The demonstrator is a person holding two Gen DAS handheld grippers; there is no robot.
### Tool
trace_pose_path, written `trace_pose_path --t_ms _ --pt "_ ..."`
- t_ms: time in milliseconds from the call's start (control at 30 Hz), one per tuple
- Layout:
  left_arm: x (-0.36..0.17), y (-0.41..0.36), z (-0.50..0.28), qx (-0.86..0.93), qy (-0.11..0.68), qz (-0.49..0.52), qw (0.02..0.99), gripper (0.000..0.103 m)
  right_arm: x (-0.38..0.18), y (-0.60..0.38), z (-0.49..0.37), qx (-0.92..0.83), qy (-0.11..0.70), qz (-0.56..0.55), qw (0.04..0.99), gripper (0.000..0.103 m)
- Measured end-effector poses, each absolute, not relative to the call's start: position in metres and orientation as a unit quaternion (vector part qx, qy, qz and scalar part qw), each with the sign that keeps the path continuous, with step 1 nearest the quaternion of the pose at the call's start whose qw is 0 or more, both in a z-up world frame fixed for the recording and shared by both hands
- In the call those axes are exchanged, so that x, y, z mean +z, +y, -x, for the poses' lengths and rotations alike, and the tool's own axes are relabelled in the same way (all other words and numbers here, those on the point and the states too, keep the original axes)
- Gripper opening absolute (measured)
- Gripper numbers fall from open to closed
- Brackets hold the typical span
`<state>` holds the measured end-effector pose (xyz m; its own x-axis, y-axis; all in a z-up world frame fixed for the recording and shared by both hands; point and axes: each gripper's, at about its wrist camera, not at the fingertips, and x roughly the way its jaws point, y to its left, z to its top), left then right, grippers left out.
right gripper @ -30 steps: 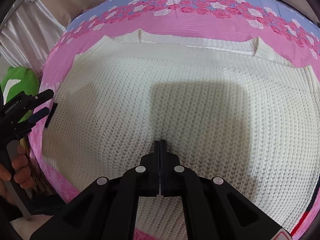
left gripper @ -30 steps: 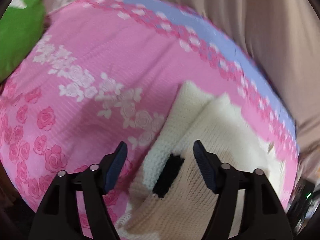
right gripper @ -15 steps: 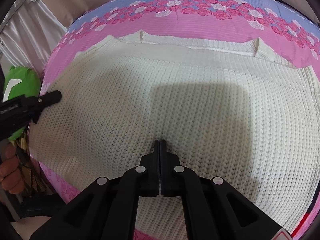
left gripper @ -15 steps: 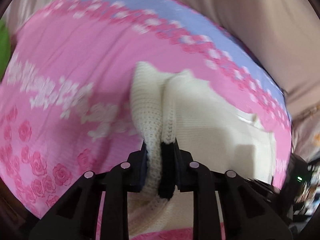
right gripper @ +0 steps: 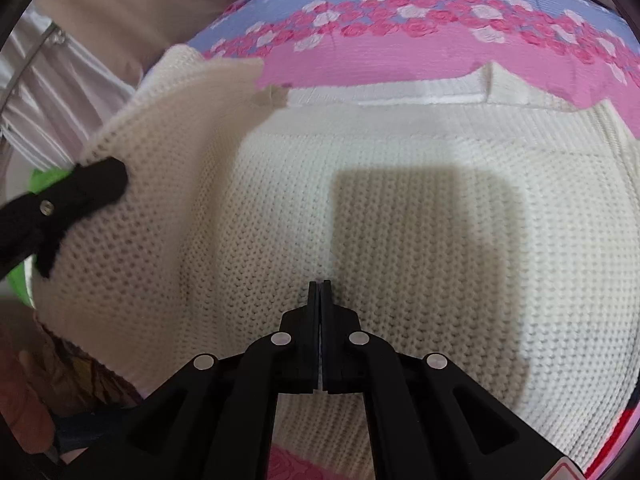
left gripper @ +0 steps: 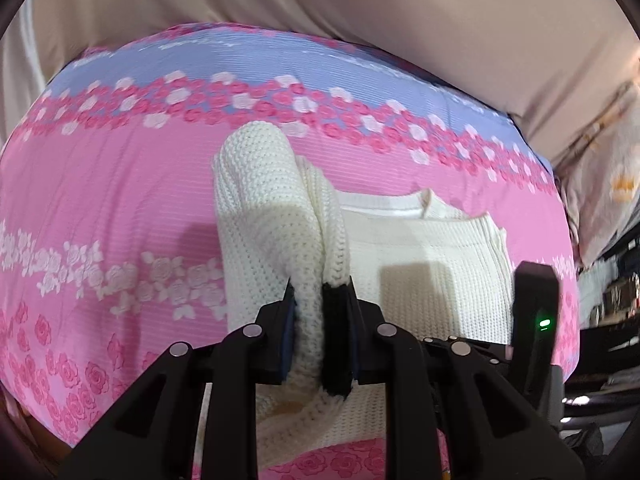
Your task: Fold small clothes
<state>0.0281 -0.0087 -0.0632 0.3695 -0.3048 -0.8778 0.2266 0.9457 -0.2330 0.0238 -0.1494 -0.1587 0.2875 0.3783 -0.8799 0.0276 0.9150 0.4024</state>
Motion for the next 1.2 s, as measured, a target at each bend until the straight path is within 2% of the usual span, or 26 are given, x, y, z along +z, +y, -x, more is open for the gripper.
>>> trace_pose_path --t_ms 100,433,667,767,800,867,900,933,967,1033,1133,1200 --pt "-0.061 -0.026 -0.027 -0.173 0.536 0.022 0.826 0.02 -0.145 -0.167 -0.015 0.1 0.57 -0.193 0.793 0.007" --pt "-0.064 -0.112 -0.02 -0.223 0.535 -0.044 0.814 0.02 -0.126 -0.244 0.034 0.024 0.539 -0.229 0.81 0.008" --pt "-0.091 -0.165 -0.014 -0.236 0.552 -0.087 0.795 0.02 -0.134 -0.284 0.067 -0.017 0.534 -0.26 0.804 0.008" --pt "-0.107 -0.178 -0.011 -0.238 0.569 -0.105 0.78 0.025 -0.136 -0.295 0.075 -0.024 0.533 -0.268 0.802 0.008" --pt "-0.108 -0.179 -0.011 -0.24 0.576 -0.098 0.775 0.03 -0.136 -0.296 0.077 -0.023 0.531 -0.271 0.803 0.009" --pt "-0.096 -0.163 -0.012 -0.256 0.583 -0.038 0.771 0.033 -0.133 -0.299 0.076 -0.02 0.528 -0.278 0.802 0.011" --pt "-0.084 -0.149 -0.014 -0.26 0.58 0.003 0.772 0.042 -0.131 -0.298 0.073 -0.018 0.526 -0.283 0.802 0.014" --pt "-0.074 -0.137 -0.015 -0.26 0.575 0.031 0.776 0.054 -0.127 -0.298 0.07 -0.013 0.521 -0.292 0.802 0.022" --pt "-0.058 -0.115 -0.018 -0.255 0.561 0.07 0.785 0.059 -0.123 -0.298 0.065 -0.004 0.513 -0.303 0.803 0.039" --pt "-0.032 -0.068 -0.023 -0.23 0.522 0.123 0.812 0.064 -0.111 -0.292 0.054 0.02 0.491 -0.319 0.81 0.062" --pt "-0.021 -0.017 -0.029 -0.171 0.498 0.134 0.84 0.065 -0.111 -0.274 0.028 0.047 0.496 -0.315 0.808 0.074" --pt "-0.026 0.015 -0.031 -0.13 0.493 0.13 0.85 0.065 -0.125 -0.261 0.009 0.051 0.523 -0.311 0.792 0.074"
